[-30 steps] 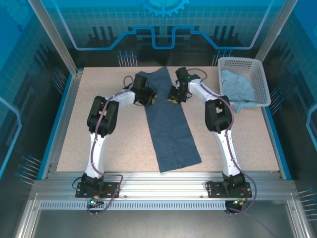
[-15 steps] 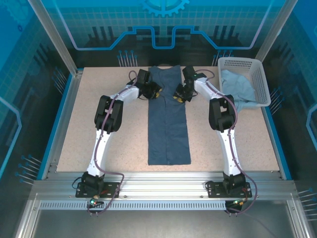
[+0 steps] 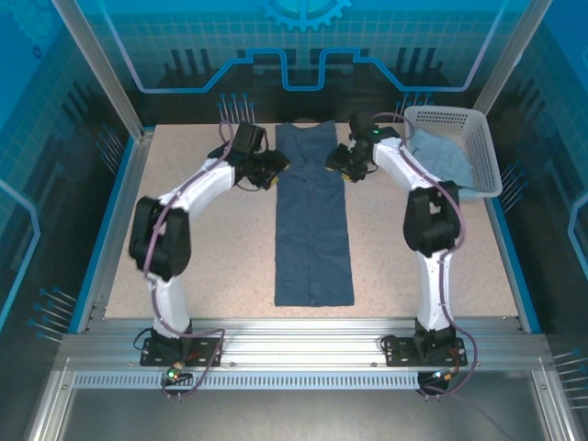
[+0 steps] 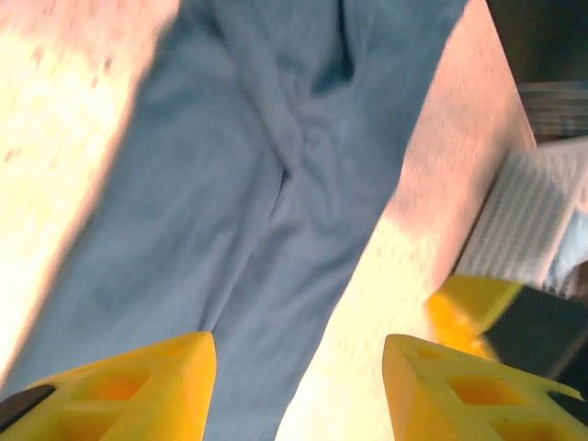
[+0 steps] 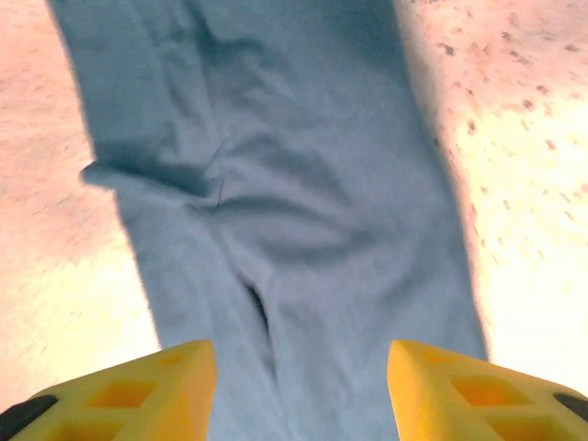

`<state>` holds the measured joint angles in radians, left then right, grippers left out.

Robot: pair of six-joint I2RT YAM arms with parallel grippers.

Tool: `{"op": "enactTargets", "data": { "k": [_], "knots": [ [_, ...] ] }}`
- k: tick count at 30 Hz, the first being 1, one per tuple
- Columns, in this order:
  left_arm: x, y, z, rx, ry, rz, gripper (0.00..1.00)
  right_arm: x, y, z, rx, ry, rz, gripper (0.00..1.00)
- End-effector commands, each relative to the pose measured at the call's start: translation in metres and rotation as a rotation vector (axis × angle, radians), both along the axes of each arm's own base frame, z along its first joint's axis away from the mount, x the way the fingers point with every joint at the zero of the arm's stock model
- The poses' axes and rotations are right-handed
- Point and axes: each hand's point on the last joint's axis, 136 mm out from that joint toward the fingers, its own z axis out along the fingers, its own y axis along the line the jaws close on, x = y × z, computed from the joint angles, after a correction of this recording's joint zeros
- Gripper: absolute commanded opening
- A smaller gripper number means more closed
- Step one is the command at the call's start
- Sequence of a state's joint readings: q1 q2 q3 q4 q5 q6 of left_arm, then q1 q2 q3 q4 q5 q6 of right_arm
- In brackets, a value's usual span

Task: Fold and stack the t-shirts

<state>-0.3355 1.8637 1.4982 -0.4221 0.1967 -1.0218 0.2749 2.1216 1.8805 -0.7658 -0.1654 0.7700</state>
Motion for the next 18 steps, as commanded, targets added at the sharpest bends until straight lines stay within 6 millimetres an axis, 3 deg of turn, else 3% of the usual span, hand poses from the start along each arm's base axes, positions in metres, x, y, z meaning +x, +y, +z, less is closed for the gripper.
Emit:
{"op": "enactTargets", "data": {
  "k": [1,7,10,13,16,18],
  "knots": [
    [-0.097,0.004,-0.047,0.093,0.204,-0.120,0.52,-0.055,-0.008,-0.005,-0.016,0.064,0.003,0.52],
    [-0.235,-0.009,-0.067,0.084,0.324,-0.475,0.50,-0.188,-0.023,-0.025,-0.050,0.204,0.090,0.51],
    [-0.286,-0.006,-0.081,0.131,0.407,-0.585,0.51,-0.250,-0.029,-0.038,-0.133,0.283,0.185,0.52],
    [-0.307,-0.010,-0.091,0.112,0.438,-0.596,0.52,-0.294,-0.033,-0.050,-0.172,0.330,0.256,0.53],
    [-0.308,-0.017,-0.097,0.120,0.461,-0.594,0.53,-0.323,-0.037,-0.066,-0.184,0.382,0.282,0.53],
    [-0.305,-0.021,-0.101,0.129,0.468,-0.582,0.52,-0.331,-0.040,-0.074,-0.191,0.397,0.288,0.52]
  ]
}}
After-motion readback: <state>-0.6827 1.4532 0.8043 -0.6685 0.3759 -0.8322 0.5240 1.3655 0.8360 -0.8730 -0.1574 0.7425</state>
